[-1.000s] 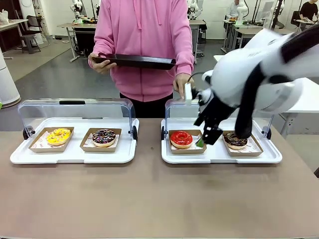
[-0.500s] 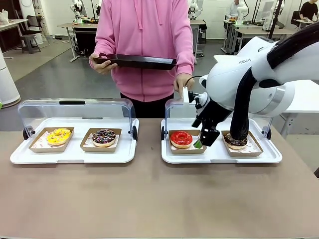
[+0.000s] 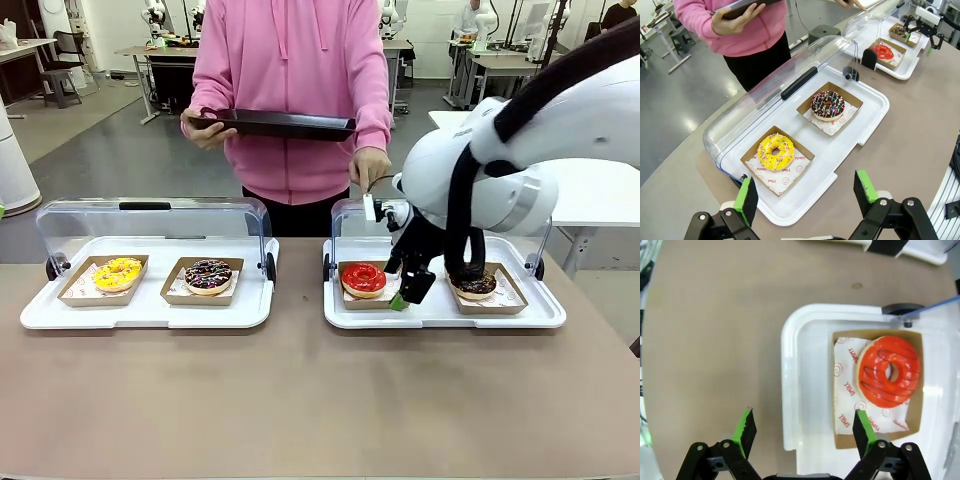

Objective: Provide the desired donut to the person.
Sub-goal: Pick up and lift the Paper togo box containing the Donut pointed at by the person.

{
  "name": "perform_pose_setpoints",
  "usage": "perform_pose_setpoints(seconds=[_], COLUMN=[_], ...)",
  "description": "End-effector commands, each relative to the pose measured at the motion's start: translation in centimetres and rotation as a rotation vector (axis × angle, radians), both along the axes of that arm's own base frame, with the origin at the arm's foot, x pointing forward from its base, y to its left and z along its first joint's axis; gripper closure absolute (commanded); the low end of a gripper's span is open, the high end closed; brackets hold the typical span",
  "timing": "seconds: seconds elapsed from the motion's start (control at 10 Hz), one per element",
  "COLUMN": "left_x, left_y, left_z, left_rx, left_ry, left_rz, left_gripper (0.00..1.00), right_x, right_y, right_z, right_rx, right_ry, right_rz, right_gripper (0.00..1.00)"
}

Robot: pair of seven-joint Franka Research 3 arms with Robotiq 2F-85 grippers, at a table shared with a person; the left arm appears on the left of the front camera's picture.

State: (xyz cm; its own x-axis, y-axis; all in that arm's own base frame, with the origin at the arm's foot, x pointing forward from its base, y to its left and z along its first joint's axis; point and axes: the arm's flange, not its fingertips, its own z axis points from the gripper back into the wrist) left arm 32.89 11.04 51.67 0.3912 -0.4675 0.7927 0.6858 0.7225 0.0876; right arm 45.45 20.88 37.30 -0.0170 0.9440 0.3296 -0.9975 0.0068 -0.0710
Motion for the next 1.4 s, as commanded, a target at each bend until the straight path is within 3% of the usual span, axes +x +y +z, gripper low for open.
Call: perform_pose_setpoints(seconds=[0.0,0.9,1.0,1.1,1.2,1.3], left_x=[0.0,0.0,0.0,0.0,0.0,0.0], left_y=[0.1,0.1,0.1,0.1,0.1,0.1], left_z=[-0.1,-0.1,-0.1,-0.1,-0.1,-0.1], left_rx=[-0.011,-0.011,-0.011,-0.011,-0.011,-0.011], left_ry=[-0.001,-0.001,-0.001,-0.001,-0.001,-0.001], left_rz=[-0.004,-0.004,-0.004,-0.004,-0.004,-0.004], left_gripper=[0.0,0.0,0.0,0.0,0.0,0.0], right_x=[2.1,4.8,5.1,5.0,4.9,5.0], right_y=[0.5,-0.3,-0.2,-0.1,-0.2,0.0], right_z=[-0.7,-3.9,-4.0,-4.1,-4.1,-4.3], right_rx=[-0.057,-0.159,-0.187,-0.186,-0.194,-0.21], right_ry=[0.003,-0.013,-0.016,-0.016,-0.034,-0.038], right_rz=[0.006,-0.08,-0.128,-0.11,-0.111,-0.113], right_gripper=[0.0,0.0,0.07,0.54,0.62,1.0])
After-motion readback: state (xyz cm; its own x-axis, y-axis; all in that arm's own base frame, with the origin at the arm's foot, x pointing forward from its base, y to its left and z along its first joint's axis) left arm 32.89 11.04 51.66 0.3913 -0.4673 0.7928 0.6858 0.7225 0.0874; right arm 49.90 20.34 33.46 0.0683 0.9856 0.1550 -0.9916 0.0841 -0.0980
